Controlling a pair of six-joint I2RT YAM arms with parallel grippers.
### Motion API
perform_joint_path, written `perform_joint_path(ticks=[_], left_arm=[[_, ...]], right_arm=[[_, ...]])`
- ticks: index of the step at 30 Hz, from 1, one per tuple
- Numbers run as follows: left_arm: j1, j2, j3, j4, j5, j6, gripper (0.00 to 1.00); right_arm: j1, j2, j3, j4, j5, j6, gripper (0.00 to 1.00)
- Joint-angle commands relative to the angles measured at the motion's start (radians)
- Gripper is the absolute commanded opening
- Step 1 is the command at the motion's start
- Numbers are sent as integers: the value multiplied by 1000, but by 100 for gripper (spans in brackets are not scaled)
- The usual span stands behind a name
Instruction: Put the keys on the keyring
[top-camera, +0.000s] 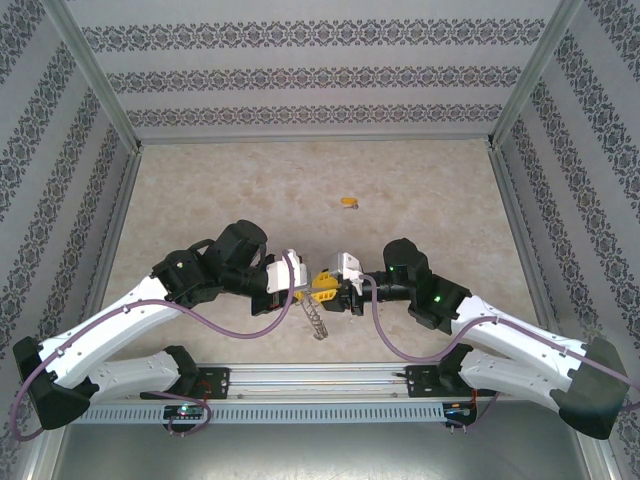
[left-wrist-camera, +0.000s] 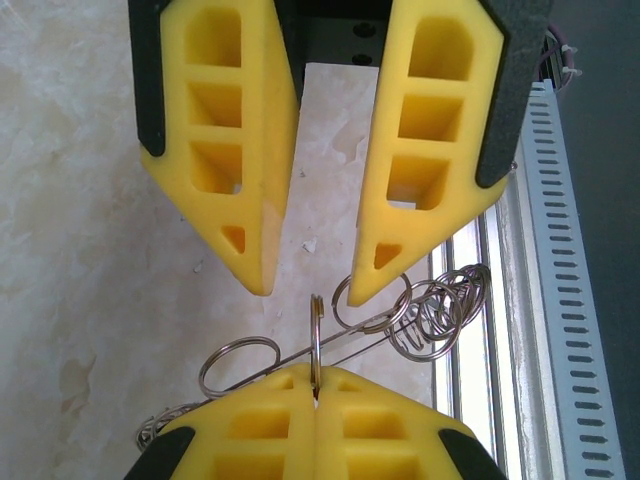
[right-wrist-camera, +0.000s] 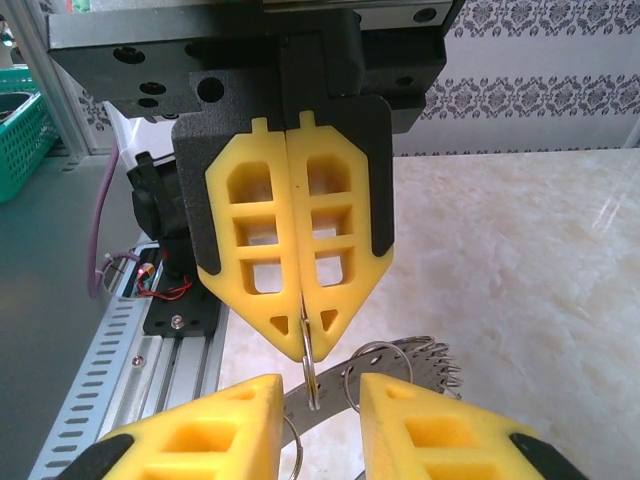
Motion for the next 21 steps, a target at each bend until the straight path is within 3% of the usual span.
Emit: perform_joint_path(ticks=[1,6,9,10,17,18,21], left_arm=[[-15,-1,22,34,15,27,0],[-16,-3,19,35,15,26,0],[-18,-1,16,39,17,21,0],[-19,-1,12,44,19,18,0],[-24,-33,-50,142,22,-28,0],[-24,-49,-71,177,16,-47,4],[-24,-86,-135,293,12,-111,31]], right_arm=[[13,13,33,34,-22,-23,27],[13,35,44,40,-37,-27,22],[13,49,51,38,-50,-30,2],[13,51,50,43,-52,-28,0],[17,36,35,53,-63,-26,0],[17,27,27,60,-55,-23,0],[11,-2,-1,104,-51,7,0]])
